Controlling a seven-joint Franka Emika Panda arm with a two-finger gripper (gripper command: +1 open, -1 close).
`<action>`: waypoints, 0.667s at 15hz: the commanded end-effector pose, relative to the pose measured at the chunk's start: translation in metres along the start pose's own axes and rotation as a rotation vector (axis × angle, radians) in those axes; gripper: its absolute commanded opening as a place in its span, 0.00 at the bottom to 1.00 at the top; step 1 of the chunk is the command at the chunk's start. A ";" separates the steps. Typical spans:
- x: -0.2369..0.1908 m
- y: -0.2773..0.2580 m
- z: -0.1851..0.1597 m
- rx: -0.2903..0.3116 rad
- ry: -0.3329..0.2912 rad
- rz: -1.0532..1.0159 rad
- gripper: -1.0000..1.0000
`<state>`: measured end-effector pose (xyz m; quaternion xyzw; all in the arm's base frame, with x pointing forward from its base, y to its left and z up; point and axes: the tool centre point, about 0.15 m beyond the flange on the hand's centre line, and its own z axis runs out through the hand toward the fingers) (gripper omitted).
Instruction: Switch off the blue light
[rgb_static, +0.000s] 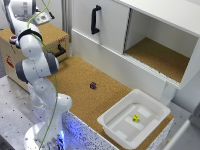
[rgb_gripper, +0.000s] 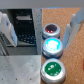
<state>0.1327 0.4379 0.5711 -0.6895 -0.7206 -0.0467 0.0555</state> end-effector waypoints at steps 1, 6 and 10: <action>0.065 0.023 -0.004 0.000 -0.160 -0.017 1.00; 0.091 0.028 0.014 0.021 -0.138 -0.057 0.00; 0.097 0.024 0.038 0.062 -0.139 -0.064 0.00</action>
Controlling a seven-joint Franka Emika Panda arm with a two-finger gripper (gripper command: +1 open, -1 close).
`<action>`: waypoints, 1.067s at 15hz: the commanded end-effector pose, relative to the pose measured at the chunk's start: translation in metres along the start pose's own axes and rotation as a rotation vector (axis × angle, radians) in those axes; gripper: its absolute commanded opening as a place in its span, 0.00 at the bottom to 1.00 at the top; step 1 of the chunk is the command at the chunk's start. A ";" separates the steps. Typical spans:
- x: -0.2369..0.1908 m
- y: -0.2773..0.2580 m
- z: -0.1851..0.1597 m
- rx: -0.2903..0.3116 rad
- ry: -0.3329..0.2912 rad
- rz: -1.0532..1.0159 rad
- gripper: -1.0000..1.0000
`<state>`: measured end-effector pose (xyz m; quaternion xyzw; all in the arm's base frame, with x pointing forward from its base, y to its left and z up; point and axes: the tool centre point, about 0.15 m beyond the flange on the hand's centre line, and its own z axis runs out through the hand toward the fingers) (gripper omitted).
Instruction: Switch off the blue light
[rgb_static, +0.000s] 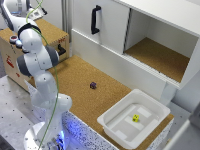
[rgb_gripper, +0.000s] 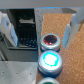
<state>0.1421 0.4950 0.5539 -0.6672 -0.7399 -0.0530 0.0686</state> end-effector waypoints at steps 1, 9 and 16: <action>0.039 0.015 0.022 0.061 -0.176 0.000 0.00; 0.030 0.008 0.055 0.109 -0.139 0.064 0.00; 0.022 0.012 0.093 0.131 -0.128 0.083 0.00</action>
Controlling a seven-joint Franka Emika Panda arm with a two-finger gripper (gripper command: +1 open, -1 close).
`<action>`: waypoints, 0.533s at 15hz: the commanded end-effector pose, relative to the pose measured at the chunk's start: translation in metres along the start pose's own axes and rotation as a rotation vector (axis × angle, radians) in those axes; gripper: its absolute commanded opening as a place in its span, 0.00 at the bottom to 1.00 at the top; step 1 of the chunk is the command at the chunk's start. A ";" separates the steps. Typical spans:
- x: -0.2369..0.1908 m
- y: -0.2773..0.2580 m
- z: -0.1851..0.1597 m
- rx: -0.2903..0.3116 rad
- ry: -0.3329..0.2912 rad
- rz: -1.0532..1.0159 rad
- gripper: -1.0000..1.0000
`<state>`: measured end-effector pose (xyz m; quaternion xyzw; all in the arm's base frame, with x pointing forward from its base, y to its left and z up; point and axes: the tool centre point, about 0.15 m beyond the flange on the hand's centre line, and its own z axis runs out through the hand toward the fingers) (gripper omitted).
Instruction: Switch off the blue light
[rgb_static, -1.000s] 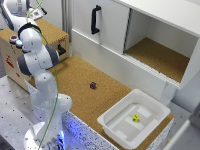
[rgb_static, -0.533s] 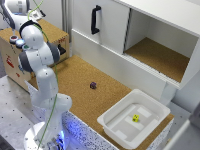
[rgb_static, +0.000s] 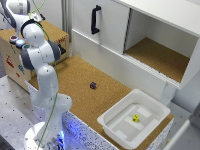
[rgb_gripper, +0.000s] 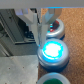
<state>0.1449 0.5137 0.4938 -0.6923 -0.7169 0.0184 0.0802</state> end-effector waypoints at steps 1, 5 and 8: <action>0.020 0.011 0.038 0.023 -0.059 0.000 0.00; 0.022 0.022 0.060 0.020 -0.057 0.017 0.00; 0.027 0.023 0.031 -0.045 -0.019 0.002 0.00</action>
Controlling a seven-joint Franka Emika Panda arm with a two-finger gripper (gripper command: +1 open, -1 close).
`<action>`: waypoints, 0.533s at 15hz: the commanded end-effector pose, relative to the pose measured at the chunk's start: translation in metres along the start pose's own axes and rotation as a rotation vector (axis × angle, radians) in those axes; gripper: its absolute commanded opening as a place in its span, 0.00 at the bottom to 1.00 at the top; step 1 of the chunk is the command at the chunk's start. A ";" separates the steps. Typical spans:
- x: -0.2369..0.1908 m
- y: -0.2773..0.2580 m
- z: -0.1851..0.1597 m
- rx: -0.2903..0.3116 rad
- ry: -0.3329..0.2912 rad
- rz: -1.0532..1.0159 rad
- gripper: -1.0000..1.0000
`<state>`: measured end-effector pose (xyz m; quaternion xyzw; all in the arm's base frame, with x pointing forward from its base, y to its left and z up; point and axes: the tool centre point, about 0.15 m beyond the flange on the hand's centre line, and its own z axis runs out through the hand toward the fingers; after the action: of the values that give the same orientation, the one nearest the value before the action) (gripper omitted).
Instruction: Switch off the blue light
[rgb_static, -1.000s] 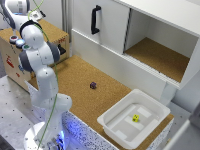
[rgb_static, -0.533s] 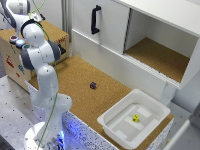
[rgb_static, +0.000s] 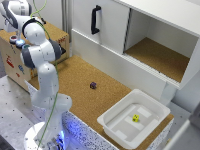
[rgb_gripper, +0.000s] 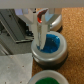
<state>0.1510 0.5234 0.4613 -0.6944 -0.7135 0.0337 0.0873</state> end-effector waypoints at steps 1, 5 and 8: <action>0.022 0.011 -0.023 -0.104 0.021 0.004 0.00; 0.010 -0.002 -0.109 -0.125 0.050 -0.006 0.00; -0.009 -0.005 -0.133 -0.088 0.039 0.028 1.00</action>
<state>0.1638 0.5302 0.5241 -0.6930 -0.7148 -0.0348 0.0867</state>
